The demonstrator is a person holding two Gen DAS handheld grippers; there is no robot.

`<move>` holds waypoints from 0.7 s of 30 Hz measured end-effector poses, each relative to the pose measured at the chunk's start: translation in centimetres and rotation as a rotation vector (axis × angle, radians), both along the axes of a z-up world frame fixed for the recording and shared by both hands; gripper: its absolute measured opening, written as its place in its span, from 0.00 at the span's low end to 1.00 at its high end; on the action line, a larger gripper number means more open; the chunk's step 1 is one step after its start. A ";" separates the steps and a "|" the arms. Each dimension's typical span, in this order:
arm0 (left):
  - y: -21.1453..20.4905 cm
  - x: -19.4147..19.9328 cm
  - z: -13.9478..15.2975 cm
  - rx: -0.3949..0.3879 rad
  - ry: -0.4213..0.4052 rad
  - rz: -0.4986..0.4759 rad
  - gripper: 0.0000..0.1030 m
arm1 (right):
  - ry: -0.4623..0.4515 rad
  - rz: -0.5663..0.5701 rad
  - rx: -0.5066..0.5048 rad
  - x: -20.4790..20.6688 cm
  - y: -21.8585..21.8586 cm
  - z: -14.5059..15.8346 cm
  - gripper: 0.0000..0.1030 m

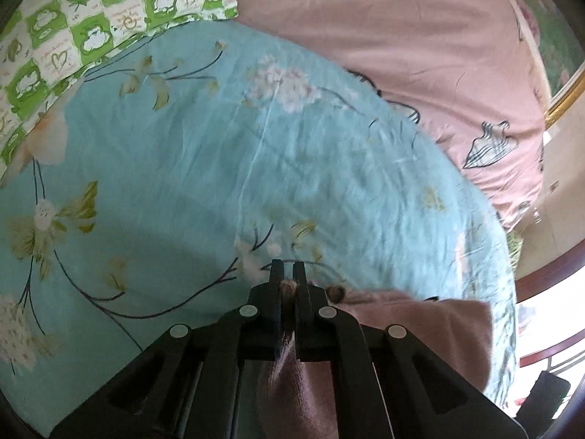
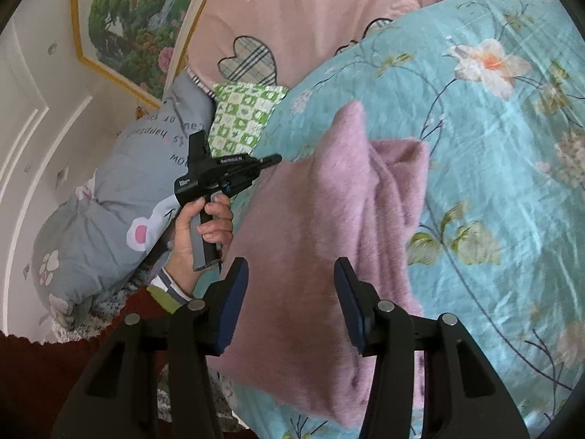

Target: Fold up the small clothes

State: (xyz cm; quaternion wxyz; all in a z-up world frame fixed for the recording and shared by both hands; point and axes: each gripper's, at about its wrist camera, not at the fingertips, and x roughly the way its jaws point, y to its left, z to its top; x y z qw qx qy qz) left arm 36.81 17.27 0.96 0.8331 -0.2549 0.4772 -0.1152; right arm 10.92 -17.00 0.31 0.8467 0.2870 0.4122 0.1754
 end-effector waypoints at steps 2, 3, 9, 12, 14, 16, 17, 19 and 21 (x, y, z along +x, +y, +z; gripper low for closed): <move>0.6 -0.6 -0.2 -0.004 0.011 0.027 0.03 | -0.005 -0.015 -0.005 0.2 -0.2 0.2 0.49; 1.1 -1.1 -0.2 -0.026 0.013 0.036 0.03 | -0.008 -0.025 -0.011 0.3 -0.4 0.4 0.49; 1.9 -6.8 1.5 -0.042 0.009 0.043 0.46 | -0.009 -0.054 -0.047 2.3 -1.6 1.0 0.50; 1.8 -11.6 2.1 -0.052 -0.002 0.070 0.56 | -0.009 -0.029 -0.062 3.4 -1.3 1.0 0.50; 1.3 -14.4 2.0 -0.081 0.006 0.076 0.60 | -0.003 -0.001 -0.084 4.1 -0.7 0.7 0.50; 1.1 -17.4 1.5 -0.124 0.016 0.102 0.65 | 0.043 0.014 -0.134 4.9 -0.1 -0.2 0.50; 0.8 -18.2 1.2 -0.133 0.026 0.102 0.66 | 0.063 0.026 -0.157 5.2 0.4 -0.8 0.50; -0.2 -20.0 0.5 -0.125 0.054 0.100 0.66 | 0.071 0.048 -0.191 5.3 1.2 -1.4 0.38; -1.0 -20.9 0.4 -0.118 0.063 0.091 0.66 | 0.080 0.059 -0.233 5.2 1.8 -1.4 0.13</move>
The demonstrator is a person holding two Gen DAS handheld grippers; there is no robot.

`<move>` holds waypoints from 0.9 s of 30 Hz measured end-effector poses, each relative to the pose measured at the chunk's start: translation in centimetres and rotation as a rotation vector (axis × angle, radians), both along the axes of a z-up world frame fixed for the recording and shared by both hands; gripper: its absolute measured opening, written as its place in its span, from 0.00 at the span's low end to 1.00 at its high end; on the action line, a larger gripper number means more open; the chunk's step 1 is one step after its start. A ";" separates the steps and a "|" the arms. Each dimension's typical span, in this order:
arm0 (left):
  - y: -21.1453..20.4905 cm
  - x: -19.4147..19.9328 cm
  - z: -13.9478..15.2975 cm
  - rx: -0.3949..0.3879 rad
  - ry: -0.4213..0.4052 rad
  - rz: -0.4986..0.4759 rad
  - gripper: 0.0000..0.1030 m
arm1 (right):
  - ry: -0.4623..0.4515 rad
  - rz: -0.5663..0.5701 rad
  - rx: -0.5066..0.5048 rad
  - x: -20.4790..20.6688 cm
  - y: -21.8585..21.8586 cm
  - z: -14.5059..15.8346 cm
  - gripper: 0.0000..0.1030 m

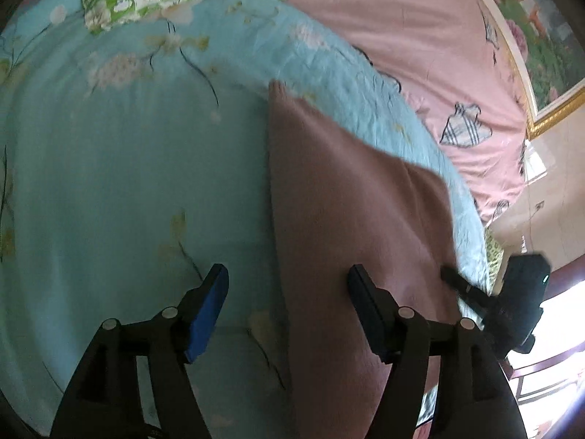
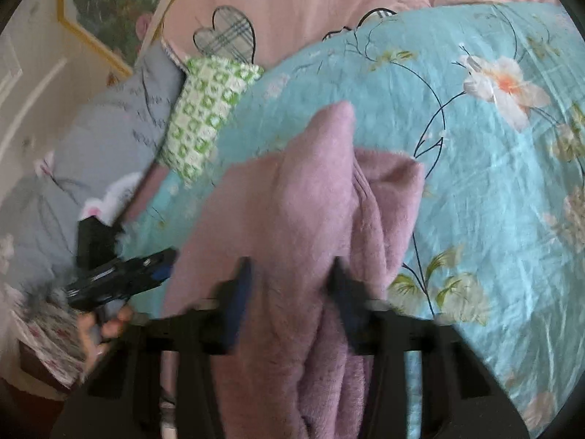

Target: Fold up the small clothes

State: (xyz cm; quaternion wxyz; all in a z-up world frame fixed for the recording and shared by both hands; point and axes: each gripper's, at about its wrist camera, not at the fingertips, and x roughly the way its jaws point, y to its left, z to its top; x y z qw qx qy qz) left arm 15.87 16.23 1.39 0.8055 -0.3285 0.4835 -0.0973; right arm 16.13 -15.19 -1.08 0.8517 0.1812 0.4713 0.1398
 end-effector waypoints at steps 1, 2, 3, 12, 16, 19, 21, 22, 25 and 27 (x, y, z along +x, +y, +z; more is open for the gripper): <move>-0.3 -0.4 0.3 0.003 0.000 -0.004 0.66 | -0.009 0.005 0.009 -0.1 0.0 0.4 0.08; -0.5 -0.7 0.6 0.007 -0.002 -0.006 0.66 | -0.033 0.013 0.018 -0.3 -0.1 1.5 0.08; -0.9 -1.0 1.2 0.016 -0.008 -0.012 0.66 | -0.061 0.014 0.016 -0.5 -0.3 2.7 0.07; -4.4 -2.7 1.0 0.105 -0.007 -0.073 0.71 | 0.039 -0.034 -0.036 -0.2 -3.6 -0.3 0.07; -4.1 -3.4 1.7 0.122 -0.011 -0.055 0.71 | 0.028 -0.123 0.085 -2.2 -5.3 -1.3 0.25; -3.7 -4.5 2.3 0.131 -0.016 -0.054 0.70 | -0.029 -0.125 0.106 -5.3 -5.4 0.4 0.43; -3.6 -5.4 2.5 0.138 -0.018 -0.062 0.70 | -0.058 -0.096 0.121 -7.5 -5.0 1.3 0.43; -3.6 -5.9 2.5 0.141 -0.017 -0.065 0.70 | -0.067 -0.082 0.125 -8.4 -4.7 1.6 0.43; -3.7 -7.7 2.0 0.128 -0.008 -0.077 0.70 | -0.062 -0.050 0.094 -10.4 -3.5 1.2 0.43; -4.1 -8.1 1.5 0.132 0.007 -0.083 0.70 | -0.036 -0.037 0.065 -10.9 -2.8 0.1 0.43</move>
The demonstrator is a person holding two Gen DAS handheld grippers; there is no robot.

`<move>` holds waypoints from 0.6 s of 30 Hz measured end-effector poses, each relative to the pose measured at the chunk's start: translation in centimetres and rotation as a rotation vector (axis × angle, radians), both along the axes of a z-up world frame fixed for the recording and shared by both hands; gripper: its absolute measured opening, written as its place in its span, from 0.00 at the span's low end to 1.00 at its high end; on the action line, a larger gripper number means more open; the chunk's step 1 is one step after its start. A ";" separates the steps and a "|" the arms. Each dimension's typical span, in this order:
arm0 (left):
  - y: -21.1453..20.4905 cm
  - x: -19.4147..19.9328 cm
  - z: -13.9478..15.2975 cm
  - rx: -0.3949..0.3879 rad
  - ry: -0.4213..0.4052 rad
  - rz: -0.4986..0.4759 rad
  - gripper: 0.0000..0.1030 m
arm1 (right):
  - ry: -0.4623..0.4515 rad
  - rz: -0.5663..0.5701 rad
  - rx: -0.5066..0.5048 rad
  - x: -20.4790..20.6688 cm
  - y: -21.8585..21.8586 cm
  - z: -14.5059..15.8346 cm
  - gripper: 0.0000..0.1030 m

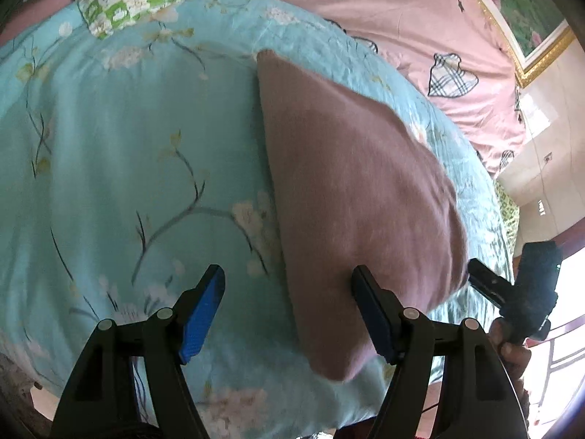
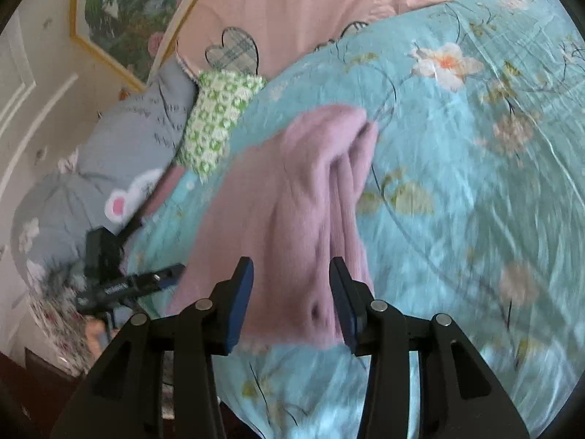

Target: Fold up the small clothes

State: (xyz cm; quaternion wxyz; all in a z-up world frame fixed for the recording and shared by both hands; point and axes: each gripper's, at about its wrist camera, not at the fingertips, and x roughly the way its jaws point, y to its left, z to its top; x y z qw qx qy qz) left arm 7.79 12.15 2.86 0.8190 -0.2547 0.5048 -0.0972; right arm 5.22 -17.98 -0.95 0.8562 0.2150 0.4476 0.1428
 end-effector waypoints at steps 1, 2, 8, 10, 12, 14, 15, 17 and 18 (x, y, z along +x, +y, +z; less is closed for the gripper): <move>-0.2 -0.1 -0.4 0.006 0.011 -0.002 0.70 | 0.019 0.008 -0.012 -0.1 0.2 -0.6 0.43; -0.5 -0.1 -0.8 0.015 0.023 -0.007 0.70 | 0.044 0.011 -0.031 -0.1 0.5 -1.3 0.34; -1.8 -0.1 -0.2 0.069 0.020 -0.039 0.70 | -0.005 -0.004 -0.093 -0.5 0.3 1.3 0.06; -2.6 -0.2 -0.5 0.078 0.032 -0.063 0.70 | -0.027 -0.002 -0.126 -0.8 -0.5 2.6 0.06; -3.4 -0.2 -1.2 0.077 0.053 -0.081 0.71 | -0.004 -0.006 -0.192 -0.6 -1.0 2.0 0.06; -3.9 -0.4 -2.1 0.099 0.064 -0.081 0.71 | 0.049 -0.008 -0.242 -0.1 -1.2 -0.1 0.06; -4.0 -0.4 -2.3 0.105 0.060 -0.079 0.72 | 0.072 -0.010 -0.258 0.1 -1.2 -1.3 0.06; -4.1 -0.5 -2.6 0.111 0.047 -0.079 0.72 | 0.090 -0.016 -0.274 0.3 -1.0 -2.9 0.06; -4.1 -0.6 -2.6 0.117 0.041 -0.081 0.72 | 0.083 -0.036 -0.252 0.3 -1.3 -3.3 0.06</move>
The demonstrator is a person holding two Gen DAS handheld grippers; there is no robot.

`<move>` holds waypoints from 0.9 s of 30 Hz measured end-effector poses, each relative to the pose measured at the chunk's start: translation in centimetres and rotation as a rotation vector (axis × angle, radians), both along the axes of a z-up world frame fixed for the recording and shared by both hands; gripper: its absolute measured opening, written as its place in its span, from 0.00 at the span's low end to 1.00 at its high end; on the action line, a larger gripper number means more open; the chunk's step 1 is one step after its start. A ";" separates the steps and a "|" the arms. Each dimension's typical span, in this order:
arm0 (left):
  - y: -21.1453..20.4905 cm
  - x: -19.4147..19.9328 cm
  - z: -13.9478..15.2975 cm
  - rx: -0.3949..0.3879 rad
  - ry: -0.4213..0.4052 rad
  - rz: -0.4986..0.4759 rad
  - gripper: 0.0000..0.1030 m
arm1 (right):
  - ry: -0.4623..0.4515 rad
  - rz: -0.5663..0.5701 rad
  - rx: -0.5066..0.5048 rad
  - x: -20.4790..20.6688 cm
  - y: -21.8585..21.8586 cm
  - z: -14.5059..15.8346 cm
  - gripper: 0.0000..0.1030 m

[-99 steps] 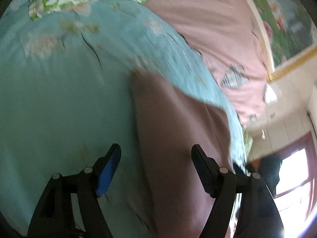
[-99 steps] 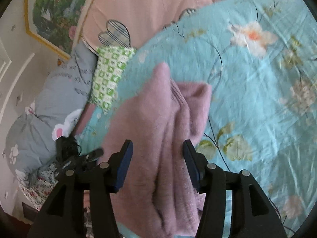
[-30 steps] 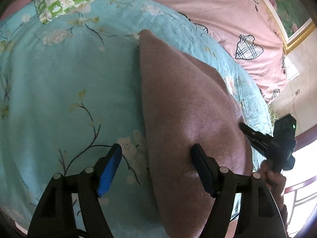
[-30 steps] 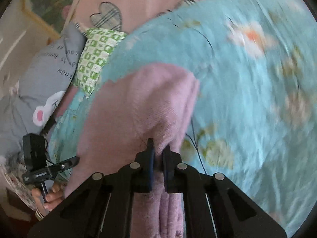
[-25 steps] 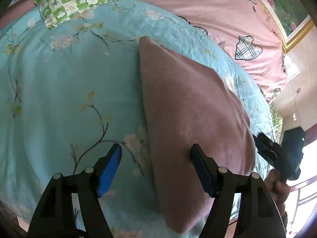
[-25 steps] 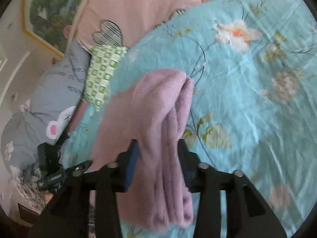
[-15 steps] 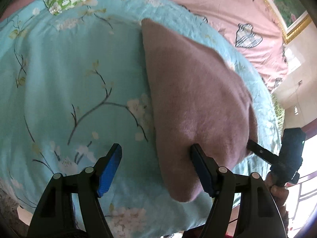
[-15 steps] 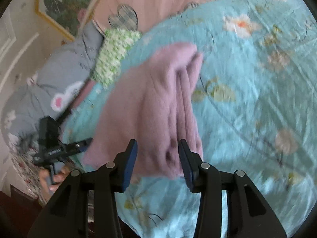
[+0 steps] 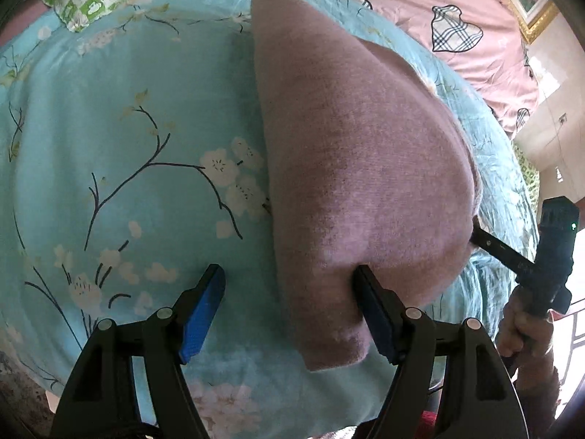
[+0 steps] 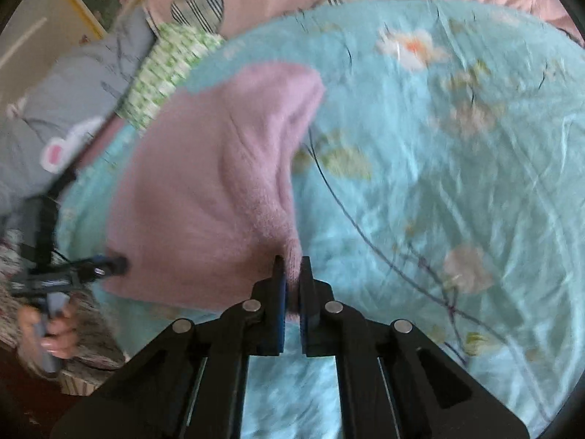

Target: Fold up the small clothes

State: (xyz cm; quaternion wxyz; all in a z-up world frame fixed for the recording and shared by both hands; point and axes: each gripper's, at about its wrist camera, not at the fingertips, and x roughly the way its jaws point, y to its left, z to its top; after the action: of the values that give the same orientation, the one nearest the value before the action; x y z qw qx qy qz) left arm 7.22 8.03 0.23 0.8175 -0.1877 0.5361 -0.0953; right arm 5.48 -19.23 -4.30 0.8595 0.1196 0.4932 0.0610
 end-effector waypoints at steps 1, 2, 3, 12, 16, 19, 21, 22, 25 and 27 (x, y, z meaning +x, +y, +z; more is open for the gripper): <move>0.0 -0.1 -0.1 0.007 -0.005 -0.004 0.72 | -0.003 -0.013 0.019 0.0 -0.2 -0.1 0.06; 0.0 -0.2 -0.1 0.009 -0.009 -0.005 0.72 | -0.005 -0.019 0.020 0.1 -0.2 -0.1 0.06; 0.0 -0.2 -0.2 0.009 -0.012 -0.004 0.72 | -0.007 -0.023 0.014 0.1 -0.1 0.0 0.06; 1.1 -1.2 0.5 -0.042 -0.007 0.021 0.71 | -0.046 -0.054 0.044 -2.0 -0.2 2.2 0.44; 1.7 -1.8 2.0 -0.019 -0.044 0.029 0.70 | -0.106 -0.093 0.109 -2.9 -1.0 3.5 0.44; 2.2 -1.9 3.2 -0.005 -0.076 0.041 0.70 | -0.154 -0.086 0.130 -2.9 -0.6 5.0 0.44; 2.4 -1.8 3.9 -0.014 -0.096 0.051 0.70 | -0.187 -0.074 0.138 -2.5 0.0 6.0 0.44; 2.5 -1.9 4.2 -0.019 -0.105 0.057 0.70 | -0.200 -0.066 0.147 -2.4 0.4 6.3 0.44; 2.7 -1.8 5.2 -0.038 -0.150 0.071 0.70 | -0.232 -0.026 0.164 -1.7 1.9 7.1 0.44; 2.4 -1.4 6.1 -0.074 -0.194 0.065 0.68 | -0.227 0.007 0.163 -0.8 3.2 7.1 0.44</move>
State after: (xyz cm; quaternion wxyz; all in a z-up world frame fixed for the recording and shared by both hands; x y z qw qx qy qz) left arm 5.81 10.41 6.38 0.8608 -0.2247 0.4441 -0.1063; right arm 4.68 -16.00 2.76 0.8971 0.1793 0.3865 0.1170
